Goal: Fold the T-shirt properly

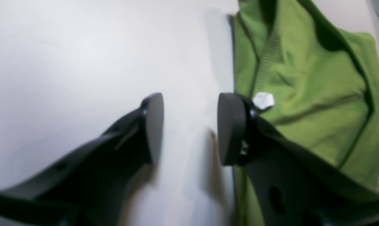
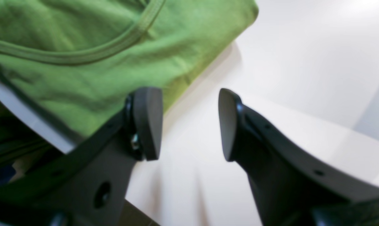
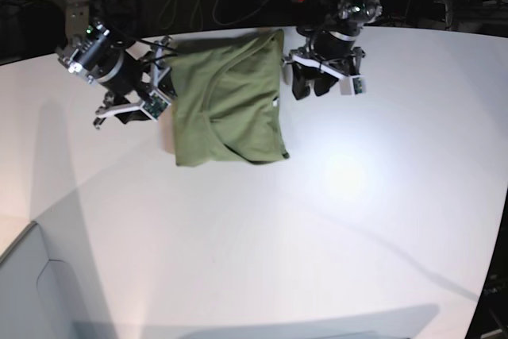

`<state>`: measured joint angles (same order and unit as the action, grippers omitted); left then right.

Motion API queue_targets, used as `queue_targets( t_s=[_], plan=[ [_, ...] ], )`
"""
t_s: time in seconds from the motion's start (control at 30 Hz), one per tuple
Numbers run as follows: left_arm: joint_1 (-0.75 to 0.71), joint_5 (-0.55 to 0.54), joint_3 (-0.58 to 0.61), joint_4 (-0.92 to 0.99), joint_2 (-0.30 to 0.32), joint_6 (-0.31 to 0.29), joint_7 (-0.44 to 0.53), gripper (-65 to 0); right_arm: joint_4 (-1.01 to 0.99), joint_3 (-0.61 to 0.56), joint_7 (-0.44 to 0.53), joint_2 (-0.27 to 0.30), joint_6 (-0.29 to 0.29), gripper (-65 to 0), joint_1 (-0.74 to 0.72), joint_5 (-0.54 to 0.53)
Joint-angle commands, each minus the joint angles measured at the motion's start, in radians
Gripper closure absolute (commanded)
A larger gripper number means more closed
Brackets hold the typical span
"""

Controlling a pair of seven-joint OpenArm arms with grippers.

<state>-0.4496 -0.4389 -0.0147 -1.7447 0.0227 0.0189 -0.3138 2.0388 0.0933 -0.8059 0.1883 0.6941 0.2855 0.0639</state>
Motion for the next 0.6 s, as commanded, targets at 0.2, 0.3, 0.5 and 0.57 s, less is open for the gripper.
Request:
queue_targets(
  t_s=[0.2, 0.3, 0.5, 0.57],
  plan=[
    [0.042, -0.010, 0.081, -0.068, -0.028, -0.012, 0.025, -27.7, 0.024, 0.079, 0.018, 0.001, 0.004, -27.6, -0.007, -0.011],
    [0.074, -0.010, 0.126, 0.016, -0.028, -0.010, 0.029, -27.7, 0.024, 0.125, 0.018, -0.014, 0.004, -29.5, -0.006, -0.011],
    [0.099, -0.010, 0.144, 0.070, -0.030, -0.010, 0.035, -27.7, 0.024, 0.176, 0.018, -0.013, 0.004, -36.5, -0.002, -0.011],
    [0.099, -0.010, 0.141, 0.076, -0.030, -0.010, 0.035, -27.7, 0.024, 0.191, 0.018, -0.013, 0.004, -36.5, -0.002, -0.011]
  ],
)
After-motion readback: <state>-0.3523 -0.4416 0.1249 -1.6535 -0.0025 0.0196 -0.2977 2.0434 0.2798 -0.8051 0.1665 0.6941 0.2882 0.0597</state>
